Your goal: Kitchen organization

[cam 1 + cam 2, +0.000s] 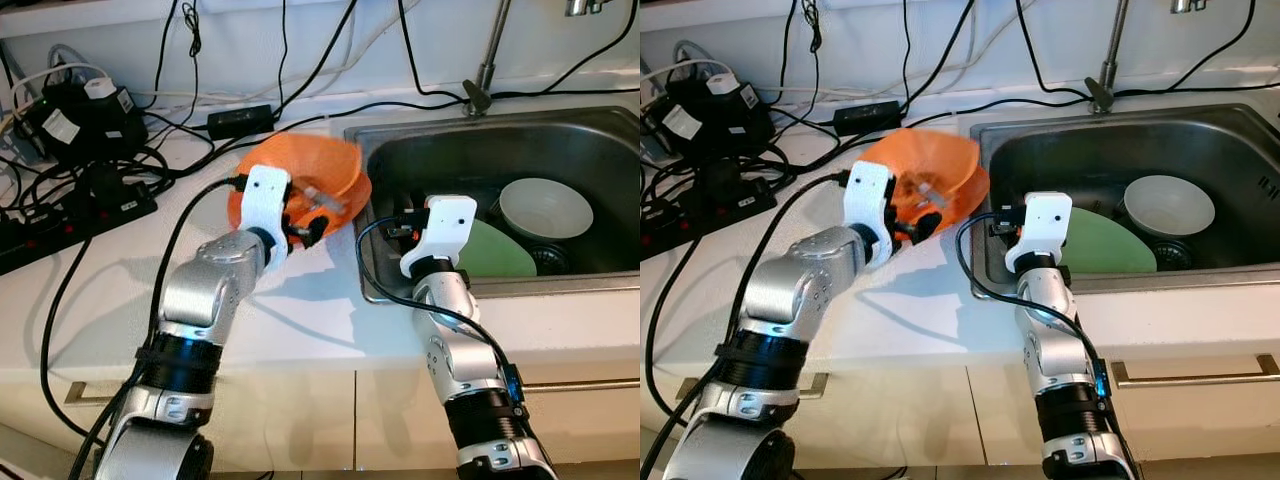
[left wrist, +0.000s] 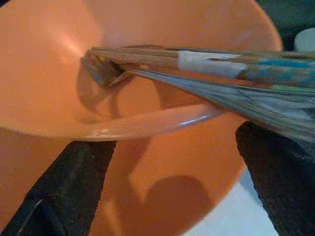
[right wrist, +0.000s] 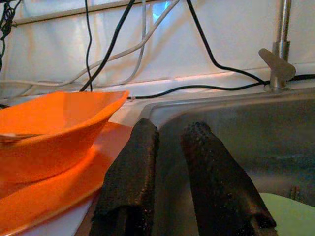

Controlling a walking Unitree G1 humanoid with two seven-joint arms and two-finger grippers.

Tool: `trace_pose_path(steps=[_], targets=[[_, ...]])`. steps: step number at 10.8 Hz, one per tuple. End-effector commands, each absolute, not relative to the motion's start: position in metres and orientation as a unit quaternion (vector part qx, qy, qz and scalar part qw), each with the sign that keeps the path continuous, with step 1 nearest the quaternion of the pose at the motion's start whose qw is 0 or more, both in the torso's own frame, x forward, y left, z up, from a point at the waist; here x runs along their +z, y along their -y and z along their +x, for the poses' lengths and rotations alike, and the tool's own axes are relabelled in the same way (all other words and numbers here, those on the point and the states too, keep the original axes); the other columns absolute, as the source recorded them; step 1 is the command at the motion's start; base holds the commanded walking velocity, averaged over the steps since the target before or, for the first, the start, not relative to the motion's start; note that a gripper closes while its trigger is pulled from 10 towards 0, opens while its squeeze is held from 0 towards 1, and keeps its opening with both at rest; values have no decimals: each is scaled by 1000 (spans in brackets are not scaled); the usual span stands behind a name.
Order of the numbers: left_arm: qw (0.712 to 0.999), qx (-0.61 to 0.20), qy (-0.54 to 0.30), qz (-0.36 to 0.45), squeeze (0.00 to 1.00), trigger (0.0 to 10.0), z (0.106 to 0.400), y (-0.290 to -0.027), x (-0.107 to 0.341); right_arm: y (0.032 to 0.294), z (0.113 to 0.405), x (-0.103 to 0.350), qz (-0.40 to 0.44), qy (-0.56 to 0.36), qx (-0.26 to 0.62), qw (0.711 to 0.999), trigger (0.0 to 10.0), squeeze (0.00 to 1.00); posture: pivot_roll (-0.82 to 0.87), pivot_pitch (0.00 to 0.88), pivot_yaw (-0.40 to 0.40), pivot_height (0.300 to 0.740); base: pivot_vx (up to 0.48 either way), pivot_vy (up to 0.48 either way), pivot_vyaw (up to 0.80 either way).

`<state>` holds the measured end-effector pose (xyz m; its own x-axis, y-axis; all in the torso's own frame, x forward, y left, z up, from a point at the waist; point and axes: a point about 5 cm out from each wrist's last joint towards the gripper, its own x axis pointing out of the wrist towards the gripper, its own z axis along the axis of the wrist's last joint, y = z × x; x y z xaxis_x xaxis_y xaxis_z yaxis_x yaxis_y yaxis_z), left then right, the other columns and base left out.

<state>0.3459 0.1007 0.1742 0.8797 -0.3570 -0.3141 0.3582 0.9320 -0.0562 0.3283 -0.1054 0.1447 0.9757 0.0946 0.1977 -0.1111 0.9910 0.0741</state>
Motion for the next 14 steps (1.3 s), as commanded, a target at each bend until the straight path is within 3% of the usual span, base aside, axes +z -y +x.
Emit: trace_pose_path(steps=[1, 8, 11, 14], targets=[[973, -172, -152, 9, 0, 10000, 350, -104, 179, 109, 324, 132, 44, 73, 44, 995, 10000, 0, 42, 0, 151, 740, 0, 0, 0], [972, -113, -202, 39, 0, 10000, 348, -130, 153, 104, 323, 130, 46, 69, 53, 995, 10000, 0, 49, 0, 148, 740, 0, 0, 0], [952, -147, -268, -14, 0, 10000, 342, -122, 122, 107, 322, 130, 46, 70, 47, 995, 10000, 0, 38, 0, 152, 740, 0, 0, 0], [955, -159, -243, -63, 0, 10000, 357, -112, 120, 106, 324, 131, 45, 71, 48, 995, 10000, 0, 29, 0, 144, 740, 0, 0, 0]])
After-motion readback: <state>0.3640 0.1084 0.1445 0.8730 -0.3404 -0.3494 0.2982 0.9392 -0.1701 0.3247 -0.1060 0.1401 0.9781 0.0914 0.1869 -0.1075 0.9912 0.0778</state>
